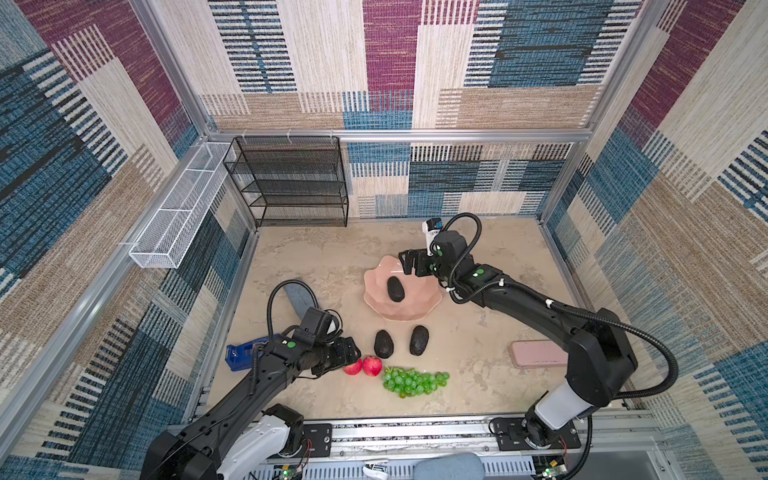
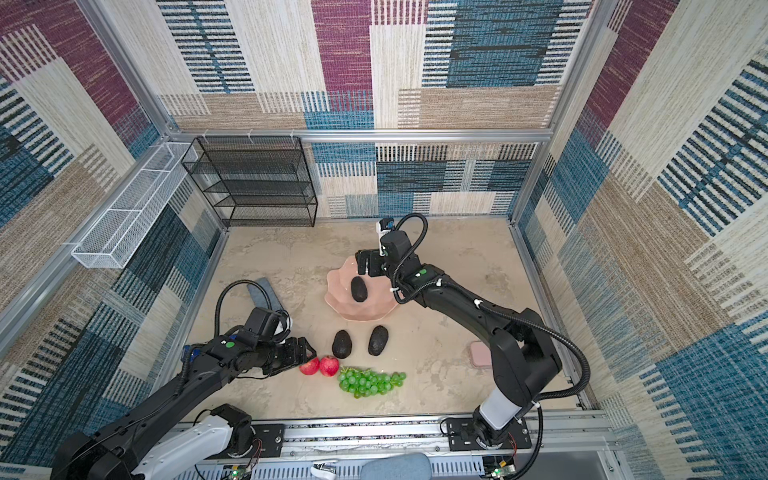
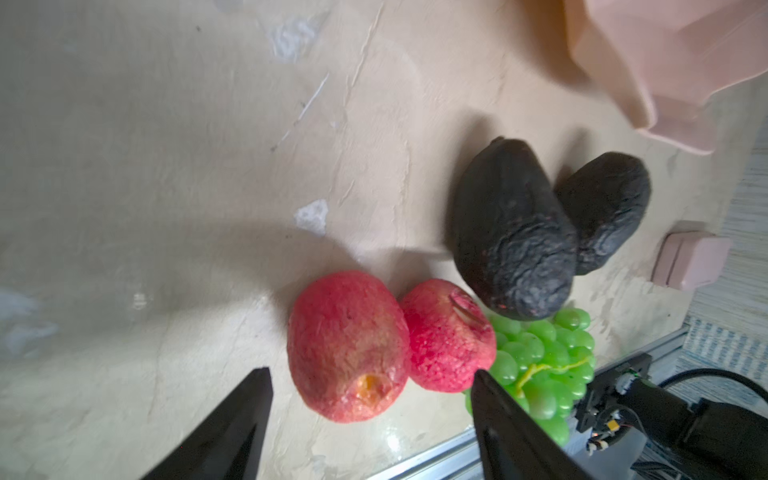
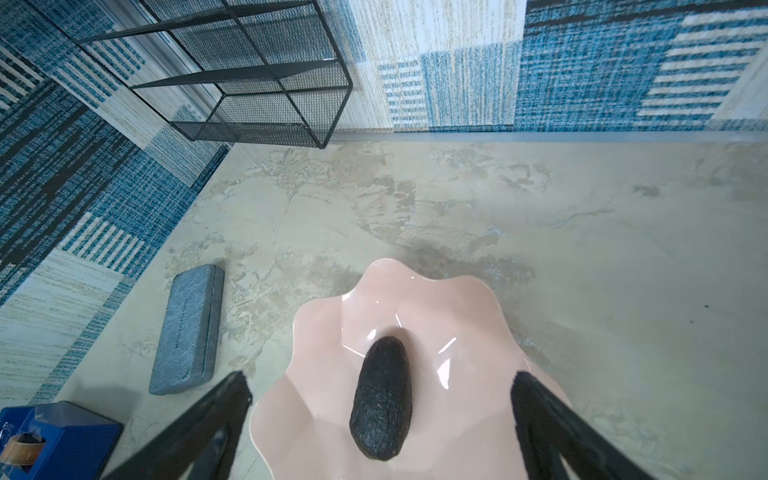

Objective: Place and organize the fake fruits in the fruit bowl
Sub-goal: 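Place a red apple in the bowl with left gripper while right reaches avocado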

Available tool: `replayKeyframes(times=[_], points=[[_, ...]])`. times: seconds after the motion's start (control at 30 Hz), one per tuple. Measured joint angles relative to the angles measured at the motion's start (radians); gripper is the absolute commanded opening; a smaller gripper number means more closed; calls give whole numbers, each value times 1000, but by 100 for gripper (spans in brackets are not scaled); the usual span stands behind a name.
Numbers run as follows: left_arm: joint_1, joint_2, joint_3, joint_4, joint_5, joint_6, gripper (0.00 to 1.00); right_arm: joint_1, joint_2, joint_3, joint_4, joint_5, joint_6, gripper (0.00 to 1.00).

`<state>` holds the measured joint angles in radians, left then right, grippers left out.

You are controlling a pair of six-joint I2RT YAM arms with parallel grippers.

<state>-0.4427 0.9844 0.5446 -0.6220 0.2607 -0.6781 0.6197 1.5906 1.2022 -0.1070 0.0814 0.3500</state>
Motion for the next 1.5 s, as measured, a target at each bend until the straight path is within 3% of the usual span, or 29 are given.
replayKeyframes(times=[0.17,0.4,0.53,0.7,0.8,0.93,1.17,1.5], points=[[-27,75,0,18,-15,-3,78,-2,-41,-67,13,17,0,100],[-47,167,9,64,-21,-5,56,-4,-61,-103,20,35,1,100],[-48,122,25,41,-34,-3,52,-5,-71,-118,31,43,1,100],[-49,-8,118,-8,-100,14,52,-9,-76,-133,39,50,1,100],[-49,-14,185,-17,-131,36,53,-11,-81,-143,40,53,1,100],[-48,140,327,25,-149,90,53,-12,-102,-161,34,59,1,100],[-47,544,619,113,-140,194,53,-13,-211,-272,24,83,1,100],[-48,827,746,116,-97,228,55,-13,-318,-414,-40,121,13,100]])
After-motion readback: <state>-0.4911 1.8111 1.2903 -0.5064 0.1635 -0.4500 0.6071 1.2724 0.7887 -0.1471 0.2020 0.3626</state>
